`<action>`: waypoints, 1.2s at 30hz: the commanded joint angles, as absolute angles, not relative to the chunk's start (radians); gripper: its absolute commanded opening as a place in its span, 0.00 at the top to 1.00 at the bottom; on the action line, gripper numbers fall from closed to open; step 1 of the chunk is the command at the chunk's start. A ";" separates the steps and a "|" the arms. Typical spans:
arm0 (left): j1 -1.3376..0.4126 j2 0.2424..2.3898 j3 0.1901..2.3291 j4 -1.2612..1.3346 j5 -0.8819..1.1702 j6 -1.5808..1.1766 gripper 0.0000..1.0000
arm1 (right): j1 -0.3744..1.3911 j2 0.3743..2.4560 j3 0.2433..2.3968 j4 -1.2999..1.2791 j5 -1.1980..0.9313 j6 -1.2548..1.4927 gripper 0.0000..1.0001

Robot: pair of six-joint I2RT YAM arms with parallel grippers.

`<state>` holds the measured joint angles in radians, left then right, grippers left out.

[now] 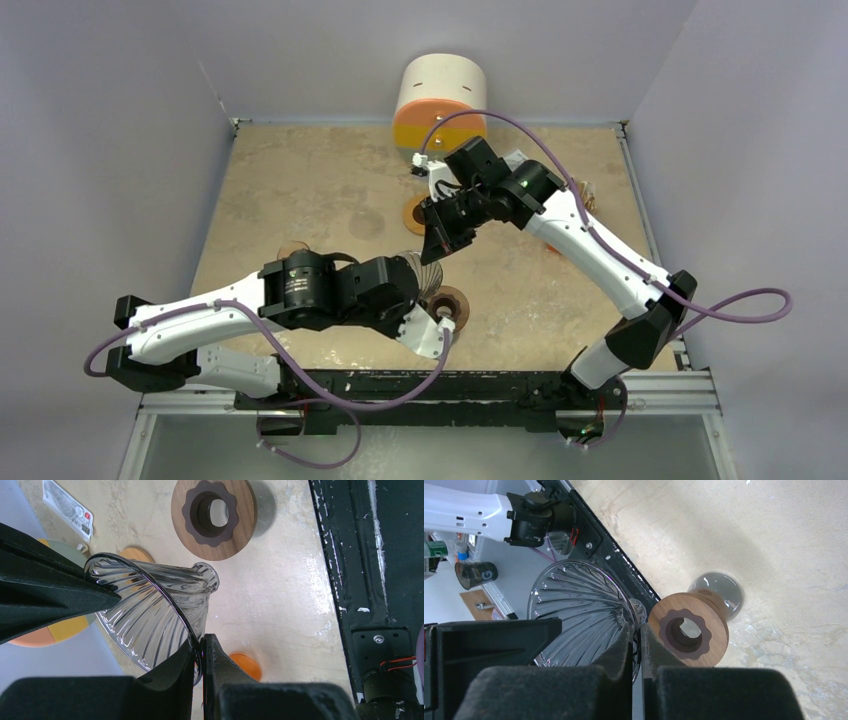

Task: Place the coffee filter in the dripper
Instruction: Place the coffee dripper in the dripper holder.

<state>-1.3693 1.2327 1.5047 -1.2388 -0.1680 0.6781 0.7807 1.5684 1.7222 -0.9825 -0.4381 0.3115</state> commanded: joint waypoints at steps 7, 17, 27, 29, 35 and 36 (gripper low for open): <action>-1.376 1.197 1.489 -1.175 -0.230 0.677 0.93 | 0.787 1.554 1.763 -1.000 -0.428 0.300 1.00; -1.376 1.169 1.500 -1.106 -0.250 0.628 0.62 | 0.787 1.506 1.736 -0.990 -0.345 0.308 1.00; -1.374 1.091 1.549 -0.923 -0.229 0.446 0.39 | 0.787 1.400 1.673 -0.957 -0.189 0.353 1.00; -1.373 1.088 1.561 -0.879 -0.281 0.367 0.36 | 0.787 1.367 1.653 -0.944 -0.145 0.367 1.00; -1.112 1.159 1.634 -0.897 -0.185 0.039 0.46 | 0.787 1.257 1.553 -0.858 -0.016 0.437 1.00; -1.053 1.164 1.630 -0.892 -0.141 -0.007 0.48 | 0.787 1.244 1.540 -0.848 -0.005 0.449 1.00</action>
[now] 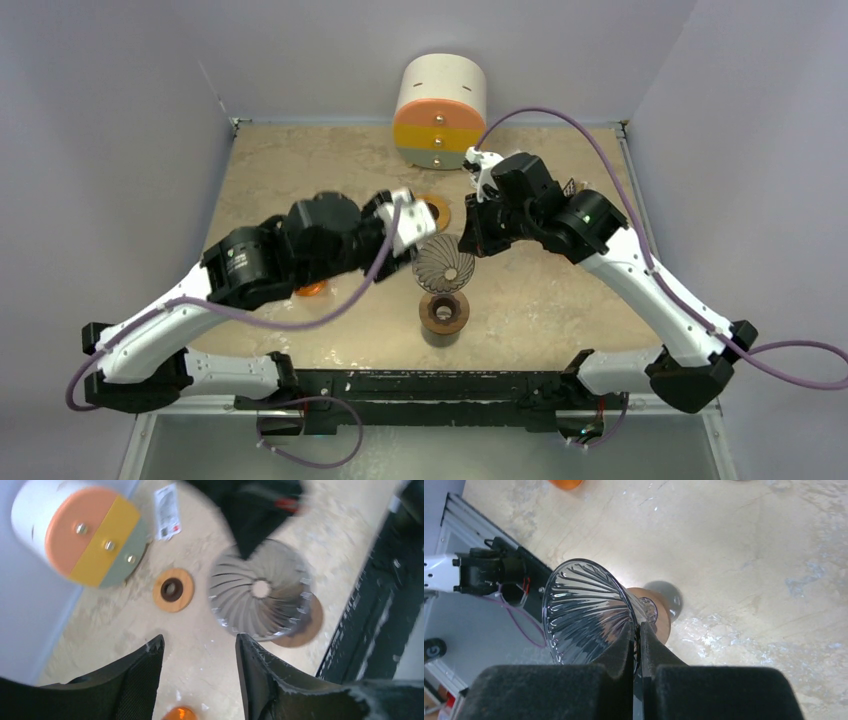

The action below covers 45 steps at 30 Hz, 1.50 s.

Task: Place the coffee filter in the dripper
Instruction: Place the coffee dripper in the dripper holder.

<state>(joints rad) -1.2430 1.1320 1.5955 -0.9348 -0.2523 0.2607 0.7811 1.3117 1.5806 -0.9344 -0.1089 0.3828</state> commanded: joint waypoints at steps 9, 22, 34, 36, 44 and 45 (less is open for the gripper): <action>-0.844 1.225 1.612 -0.931 0.082 -0.363 0.51 | 0.788 1.137 1.429 -0.755 0.037 0.540 1.00; -0.816 1.180 1.395 -0.805 0.282 -0.671 0.60 | 0.809 1.036 1.304 -0.665 0.040 0.637 1.00; -0.816 1.169 1.345 -0.759 0.295 -0.700 0.71 | 0.839 1.017 1.264 -0.624 0.013 0.682 1.00; -0.817 1.165 1.345 -0.766 0.283 -0.696 0.73 | 0.840 1.010 1.257 -0.622 0.014 0.686 1.00; -0.816 1.165 1.319 -0.780 0.248 -0.689 0.86 | 0.849 0.990 1.234 -0.610 0.003 0.715 1.00; -0.816 1.167 1.317 -0.779 0.248 -0.687 0.90 | 0.850 0.987 1.233 -0.611 0.003 0.716 1.00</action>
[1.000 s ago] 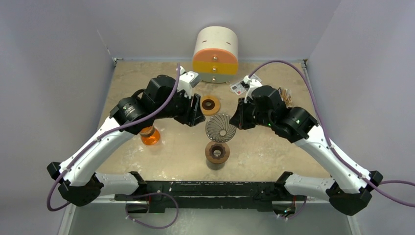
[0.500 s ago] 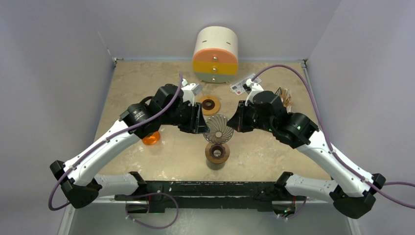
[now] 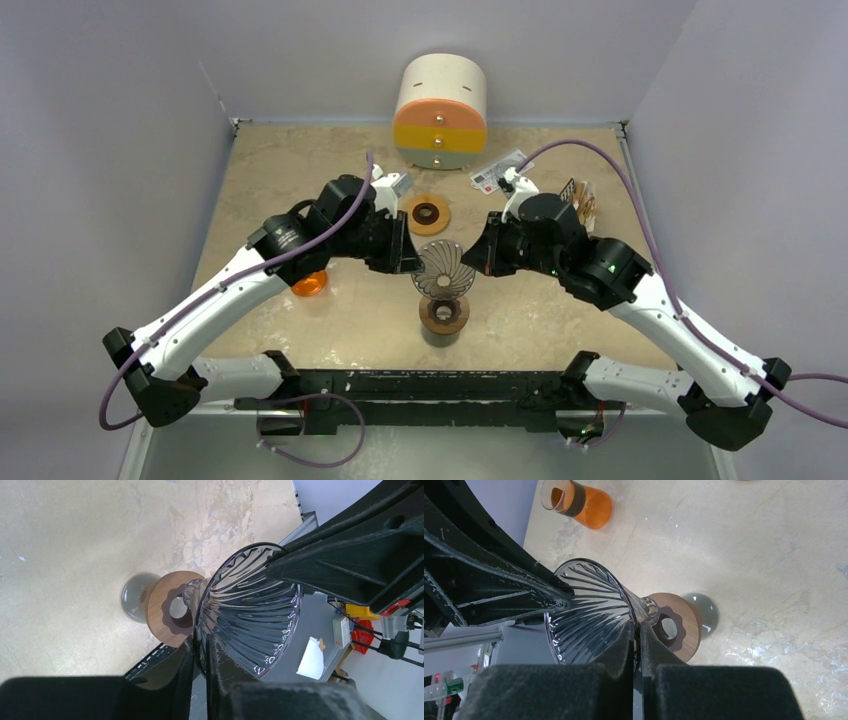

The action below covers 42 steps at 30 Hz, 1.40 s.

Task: Place the coffee filter in the dripper
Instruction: Place the coffee dripper in the dripper holder.

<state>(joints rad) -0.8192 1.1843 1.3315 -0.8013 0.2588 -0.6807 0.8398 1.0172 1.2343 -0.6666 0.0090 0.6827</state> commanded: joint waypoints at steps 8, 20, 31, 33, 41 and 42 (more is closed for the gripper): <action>-0.816 1.170 1.309 -0.796 0.266 -0.684 1.00 | 0.858 0.972 1.190 -0.627 0.003 0.745 1.00; -0.817 1.195 1.254 -0.786 0.367 -0.716 1.00 | 0.868 0.951 1.136 -0.678 0.003 0.780 1.00; -0.818 1.200 1.181 -0.741 0.412 -0.735 1.00 | 0.874 0.940 1.075 -0.681 0.002 0.804 1.00; -0.818 1.200 1.174 -0.738 0.409 -0.732 1.00 | 0.875 0.939 1.066 -0.679 0.003 0.805 1.00; -0.818 1.213 1.154 -0.728 0.407 -0.720 1.00 | 0.874 0.937 1.043 -0.682 0.025 0.804 1.00; -0.818 1.213 1.152 -0.729 0.406 -0.718 1.00 | 0.875 0.939 1.034 -0.680 0.026 0.805 1.00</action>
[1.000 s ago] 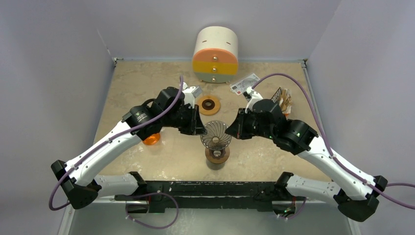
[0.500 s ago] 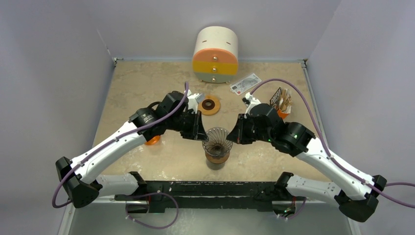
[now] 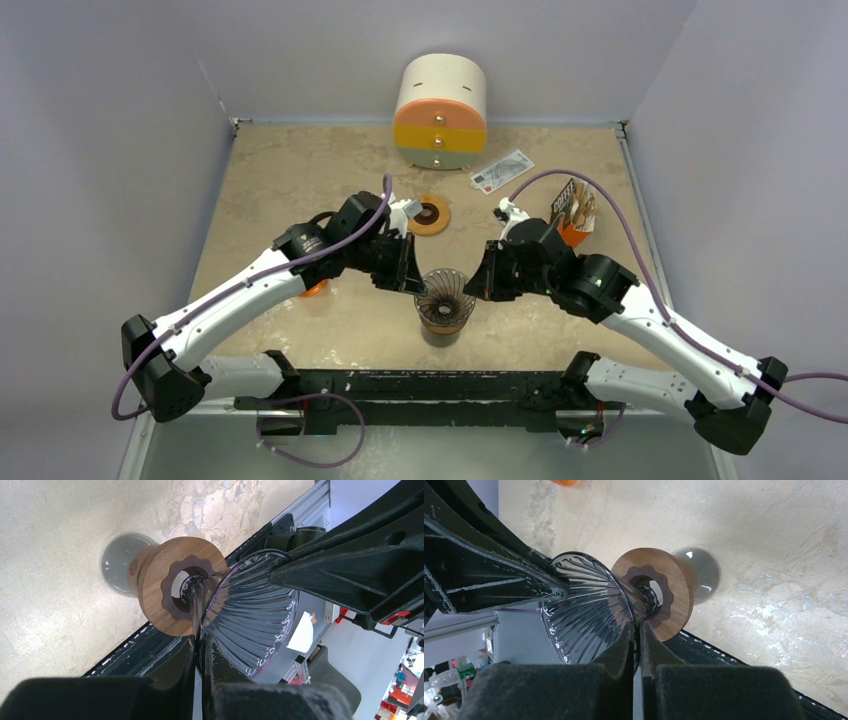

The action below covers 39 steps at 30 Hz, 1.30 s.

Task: Place the coffee filter in the dripper
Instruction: Place the coffee dripper in the dripper holder.

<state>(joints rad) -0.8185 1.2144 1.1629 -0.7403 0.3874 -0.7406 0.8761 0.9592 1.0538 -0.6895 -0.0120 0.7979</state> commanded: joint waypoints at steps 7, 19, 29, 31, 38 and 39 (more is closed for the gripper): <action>-0.818 1.238 1.142 -0.715 0.414 -0.709 1.00 | 0.875 0.956 1.012 -0.667 0.031 0.804 1.00; -0.818 1.279 1.136 -0.742 0.387 -0.682 1.00 | 0.876 0.962 0.944 -0.667 0.033 0.806 1.00; -0.838 1.326 1.119 -0.750 0.378 -0.666 1.00 | 0.877 0.959 0.868 -0.658 0.023 0.817 1.00; -0.844 1.329 1.113 -0.753 0.369 -0.666 1.00 | 0.876 0.959 0.853 -0.653 0.017 0.820 1.00; -0.866 1.340 1.078 -0.746 0.353 -0.673 1.00 | 0.878 0.952 0.801 -0.641 0.003 0.832 1.00; -0.870 1.341 1.074 -0.746 0.350 -0.675 1.00 | 0.879 0.951 0.794 -0.640 0.003 0.836 1.00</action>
<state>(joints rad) -0.8303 1.2938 1.1366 -0.7120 0.3794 -0.7136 0.8700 0.9134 0.8726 -0.5529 0.0025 0.8387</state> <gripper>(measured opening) 0.029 0.026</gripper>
